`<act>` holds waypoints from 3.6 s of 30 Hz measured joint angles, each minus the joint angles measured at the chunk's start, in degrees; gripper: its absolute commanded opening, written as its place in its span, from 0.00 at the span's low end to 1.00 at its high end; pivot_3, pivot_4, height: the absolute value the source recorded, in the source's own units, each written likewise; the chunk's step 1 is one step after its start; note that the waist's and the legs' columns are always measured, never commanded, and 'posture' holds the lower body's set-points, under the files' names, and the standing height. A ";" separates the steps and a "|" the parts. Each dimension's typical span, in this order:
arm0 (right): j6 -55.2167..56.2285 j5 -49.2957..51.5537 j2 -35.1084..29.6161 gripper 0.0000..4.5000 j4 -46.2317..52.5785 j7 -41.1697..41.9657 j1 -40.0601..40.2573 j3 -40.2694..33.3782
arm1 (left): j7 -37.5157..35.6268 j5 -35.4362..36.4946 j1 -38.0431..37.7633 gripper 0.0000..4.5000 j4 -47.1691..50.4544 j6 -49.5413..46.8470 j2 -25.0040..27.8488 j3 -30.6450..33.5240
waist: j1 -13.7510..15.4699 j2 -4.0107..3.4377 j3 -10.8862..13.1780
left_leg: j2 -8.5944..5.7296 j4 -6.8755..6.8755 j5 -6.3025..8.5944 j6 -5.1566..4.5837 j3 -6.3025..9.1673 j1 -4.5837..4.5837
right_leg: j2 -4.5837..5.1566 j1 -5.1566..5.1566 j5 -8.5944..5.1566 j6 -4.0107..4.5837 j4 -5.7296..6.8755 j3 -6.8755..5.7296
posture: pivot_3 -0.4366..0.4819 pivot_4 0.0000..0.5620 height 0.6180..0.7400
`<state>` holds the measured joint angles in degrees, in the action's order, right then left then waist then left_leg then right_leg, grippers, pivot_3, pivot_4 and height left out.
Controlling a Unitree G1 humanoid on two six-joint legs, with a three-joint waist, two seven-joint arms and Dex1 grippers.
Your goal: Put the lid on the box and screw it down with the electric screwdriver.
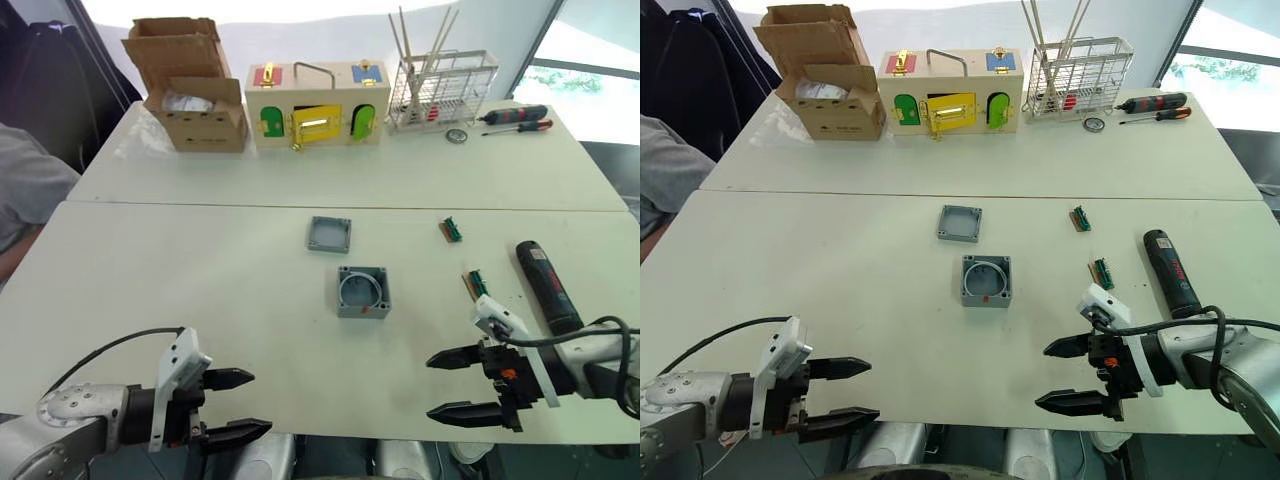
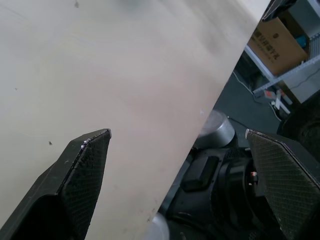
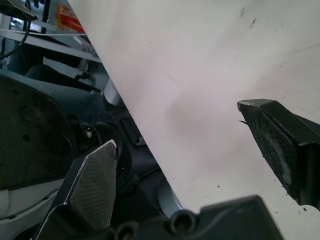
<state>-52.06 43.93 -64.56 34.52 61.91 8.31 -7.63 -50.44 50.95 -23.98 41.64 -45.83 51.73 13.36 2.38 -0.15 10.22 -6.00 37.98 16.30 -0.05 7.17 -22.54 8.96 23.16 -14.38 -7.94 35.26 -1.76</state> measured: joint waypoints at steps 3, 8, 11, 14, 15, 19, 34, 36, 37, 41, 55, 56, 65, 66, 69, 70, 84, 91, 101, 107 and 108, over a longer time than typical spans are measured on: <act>-0.21 0.13 1.03 1.00 0.31 -1.91 0.04 -0.09 | 0.28 0.36 1.20 0.99 -0.23 -0.17 -0.05 -0.06 | -0.02 0.00 0.00 | 0.00 0.00 0.00 0.00 0.00 0.00 | -0.01 0.01 0.00 0.00 0.01 0.01 | 0.48 0.27 1.00; -1.97 0.73 2.87 1.00 0.62 -5.06 -0.98 -0.14 | 0.37 0.24 1.47 0.99 -0.29 -0.19 0.15 -0.08 | -0.06 0.01 0.03 | 0.04 0.00 0.00 0.00 -0.03 0.00 | -0.05 0.04 0.01 0.00 0.01 0.04 | 0.48 0.27 1.00; -2.32 1.35 3.02 1.00 0.65 -5.30 -1.84 -0.13 | 0.63 0.00 1.99 0.99 -0.29 -0.11 0.12 -0.09 | -0.04 0.01 0.04 | 0.04 0.00 0.00 0.00 -0.04 0.00 | -0.05 0.04 0.01 0.01 0.01 0.05 | 0.48 0.27 1.00; -2.01 1.32 3.63 1.00 0.67 -5.61 -2.04 -0.09 | 0.81 -0.35 2.41 0.99 -0.48 0.00 0.01 -0.10 | -0.03 0.02 0.05 | 0.04 0.00 0.00 0.00 -0.04 0.00 | -0.05 0.04 0.01 0.01 0.01 0.05 | 0.48 0.27 1.00; -1.71 1.31 4.42 1.00 0.67 -5.89 -2.17 -0.09 | 0.90 -0.32 2.84 0.99 -0.69 -0.01 -0.09 -0.13 | -0.03 0.03 0.05 | 0.05 0.00 0.00 0.00 -0.03 0.00 | -0.05 0.04 0.02 0.01 0.01 0.05 | 0.48 0.27 1.00; -1.25 1.35 5.27 1.00 0.69 -6.85 -3.18 -0.03 | 1.46 -0.49 5.40 0.99 -1.31 -0.04 -0.13 -0.29 | -0.04 0.02 0.07 | 0.04 0.00 0.00 0.00 -0.04 0.00 | -0.06 0.04 0.02 0.01 0.01 0.05 | 0.48 0.27 1.00; -7.24 6.96 8.12 1.00 -2.34 -14.49 -16.48 -3.57 | -7.66 -6.80 59.30 0.99 -23.41 -8.88 8.18 -16.12 | -0.10 0.14 0.26 | -0.05 -0.01 -0.07 0.11 0.03 -0.04 | -0.21 0.08 0.32 -0.32 0.06 0.04 | 0.48 0.27 1.00; -7.34 7.00 8.95 1.00 -2.34 -15.41 -16.70 -3.33 | -10.46 -10.59 67.77 0.99 -26.72 -7.91 3.99 -22.55 | -0.17 0.16 0.27 | -0.07 -0.01 -0.23 0.38 0.03 -0.07 | -0.21 0.07 0.33 -0.35 -0.01 0.03 | 0.48 0.27 1.00; -7.50 7.02 9.28 1.00 -2.28 -15.93 -16.48 -3.44 | -11.77 -12.68 70.30 0.99 -28.15 -6.92 2.13 -25.72 | -0.25 0.16 0.27 | -0.07 -0.02 -0.22 0.40 -0.02 -0.07 | -0.20 0.08 0.32 -0.35 -0.03 0.04 | 0.48 0.27 1.00; -8.26 7.70 10.03 1.00 -0.93 -18.17 -14.73 -4.16 | -15.64 -19.11 75.34 0.99 -31.04 -4.25 -6.37 -36.64 | -0.53 0.21 0.32 | -0.03 -0.03 -0.21 0.40 -0.05 -0.21 | -0.20 0.22 0.32 -0.36 -0.06 0.07 | 0.48 0.27 1.00; -8.87 10.89 13.85 1.00 6.59 -26.96 -4.38 -10.22 | -19.76 -32.38 78.20 0.99 -39.81 0.49 -23.23 -51.15 | -0.32 0.26 0.35 | 0.02 0.15 -0.17 0.26 0.08 -0.17 | -0.25 0.20 0.39 -0.42 0.24 0.06 | 0.48 0.27 1.00; -8.87 11.01 14.12 1.00 6.94 -27.52 -3.94 -10.39 | -20.12 -33.00 78.34 0.99 -40.24 0.61 -23.74 -51.18 | -0.31 0.26 0.35 | 0.02 0.15 -0.18 0.27 0.08 -0.15 | -0.25 0.20 0.39 -0.42 0.28 0.06 | 0.48 0.27 1.00; -8.08 11.52 16.29 1.00 9.08 -31.92 -2.04 -11.42 | -23.15 -39.23 79.10 0.32 -46.10 5.45 -26.82 -54.25 | -0.22 0.26 0.35 | 0.00 0.15 -0.19 0.28 0.09 -0.12 | -0.25 0.17 0.39 -0.42 0.30 0.05 | 0.48 0.27 1.00; -7.87 11.58 16.32 1.00 9.21 -32.27 -2.03 -11.61 | -23.30 -39.67 79.10 0.21 -46.48 5.82 -27.12 -54.59 | -0.21 0.26 0.35 | 0.00 0.15 -0.19 0.28 0.09 -0.12 | -0.25 0.17 0.39 -0.42 0.30 0.05 | 0.48 0.27 1.00; -7.51 12.11 16.36 1.00 9.36 -33.28 -1.80 -11.97 | -24.04 -40.85 79.15 0.01 -47.33 7.06 -27.56 -54.61 | -0.22 0.26 0.35 | 0.01 0.16 -0.19 0.28 0.10 -0.11 | -0.25 0.16 0.39 -0.42 0.30 0.05 | 0.48 0.27 1.00; -7.46 12.18 16.46 1.00 9.42 -33.66 -1.69 -11.98 | -24.35 -41.26 79.16 0.01 -47.59 7.79 -27.68 -54.61 | -0.21 0.25 0.35 | 0.01 0.16 -0.19 0.28 0.10 -0.10 | -0.25 0.16 0.39 -0.42 0.30 0.05 | 0.48 0.27 1.00; -6.05 13.26 17.80 1.00 12.80 -38.07 0.70 -12.03 | -41.68 -42.84 87.15 0.01 -68.48 46.42 -25.22 -55.73 | -0.08 0.27 0.35 | -0.02 0.20 -0.19 0.27 0.11 -0.12 | -0.21 0.12 0.40 -0.42 0.29 0.04 | 0.48 0.27 1.00; -5.27 16.10 19.37 1.00 17.14 -42.90 5.99 -13.88 | -41.87 -36.81 91.66 0.01 -78.77 56.52 -26.76 -64.77 | -0.23 0.28 0.36 | -0.04 0.22 -0.17 0.23 0.11 -0.11 | -0.25 0.12 0.41 -0.44 0.34 0.04 | 0.48 0.27 1.00; -3.36 24.44 18.15 1.00 21.67 -51.31 9.74 -16.24 | -41.87 -29.26 95.54 0.36 -86.64 60.87 -29.53 -71.18 | -0.35 0.32 0.38 | -0.03 0.27 -0.17 0.21 0.11 -0.08 | -0.24 0.14 0.39 -0.47 0.53 0.04 | 0.48 0.27 1.00; -2.04 28.73 13.15 1.00 21.59 -52.97 9.32 -17.38 | -41.87 -26.45 95.83 0.80 -84.45 56.38 -27.90 -70.48 | -0.53 0.35 0.39 | -0.03 0.27 -0.17 0.20 0.10 -0.03 | -0.27 0.13 0.38 -0.47 0.61 0.05 | 0.48 0.27 1.00; -2.01 29.00 12.47 1.00 21.48 -52.87 9.13 -17.40 | -41.87 -26.42 95.90 0.80 -84.01 55.40 -27.09 -69.97 | -0.63 0.36 0.40 | -0.03 0.26 -0.17 0.20 0.10 -0.03 | -0.27 0.14 0.38 -0.48 0.63 0.04 | 0.48 0.27 1.00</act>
<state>-54.07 72.93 -52.09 56.01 9.04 17.44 -25.03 -92.31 24.53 71.92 -42.37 9.57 24.64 -56.61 1.74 0.21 10.62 -6.03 38.24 16.13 0.15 7.28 -22.56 8.69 23.30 -14.01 -8.42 35.89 -1.72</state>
